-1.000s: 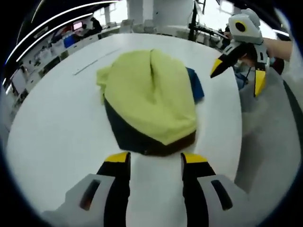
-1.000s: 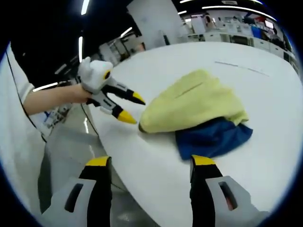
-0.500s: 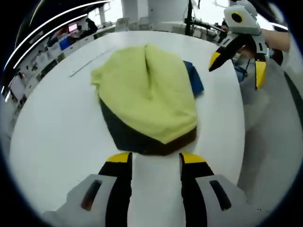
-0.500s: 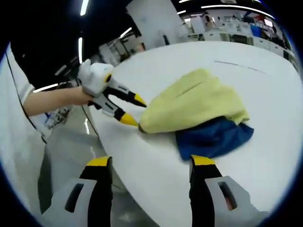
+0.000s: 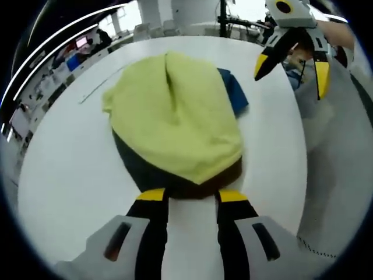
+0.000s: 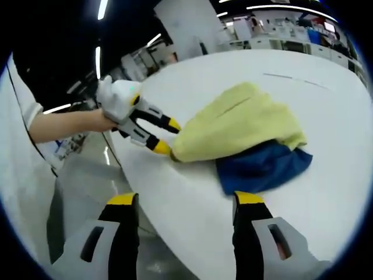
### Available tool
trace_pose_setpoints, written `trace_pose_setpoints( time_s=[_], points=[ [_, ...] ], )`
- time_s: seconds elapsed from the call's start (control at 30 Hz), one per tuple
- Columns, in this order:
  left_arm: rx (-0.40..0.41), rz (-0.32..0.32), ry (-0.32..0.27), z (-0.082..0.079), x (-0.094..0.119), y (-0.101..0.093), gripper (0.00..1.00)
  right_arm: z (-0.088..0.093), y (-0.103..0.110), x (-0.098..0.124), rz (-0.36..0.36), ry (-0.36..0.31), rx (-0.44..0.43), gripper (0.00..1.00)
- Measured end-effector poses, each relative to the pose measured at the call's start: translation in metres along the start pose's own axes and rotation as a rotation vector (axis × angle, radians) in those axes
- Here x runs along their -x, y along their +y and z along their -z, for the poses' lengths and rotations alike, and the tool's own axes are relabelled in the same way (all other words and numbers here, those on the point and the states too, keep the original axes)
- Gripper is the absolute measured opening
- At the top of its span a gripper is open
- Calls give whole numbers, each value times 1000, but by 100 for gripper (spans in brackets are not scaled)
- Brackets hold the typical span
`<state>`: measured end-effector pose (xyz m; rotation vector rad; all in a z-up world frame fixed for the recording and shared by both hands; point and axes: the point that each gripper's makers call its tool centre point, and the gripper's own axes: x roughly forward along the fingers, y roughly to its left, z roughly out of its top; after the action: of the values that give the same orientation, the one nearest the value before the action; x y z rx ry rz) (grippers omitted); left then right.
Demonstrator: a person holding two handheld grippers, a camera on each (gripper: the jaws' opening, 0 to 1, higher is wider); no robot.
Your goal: Fold the garment on the visible template until the final outline fits inside the template.
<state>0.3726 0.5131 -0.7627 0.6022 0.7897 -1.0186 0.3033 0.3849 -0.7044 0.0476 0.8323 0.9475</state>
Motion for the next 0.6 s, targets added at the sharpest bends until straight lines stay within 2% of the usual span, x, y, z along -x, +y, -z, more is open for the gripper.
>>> trace_pose_setpoints(
  time_s=[0.27, 0.6],
  points=[
    [24, -6, 11, 3, 3, 5, 18, 0, 1, -1, -4, -1, -3, 64],
    [36, -5, 2, -1, 6, 5, 7, -1, 1, 1, -4, -1, 1, 63]
  ],
)
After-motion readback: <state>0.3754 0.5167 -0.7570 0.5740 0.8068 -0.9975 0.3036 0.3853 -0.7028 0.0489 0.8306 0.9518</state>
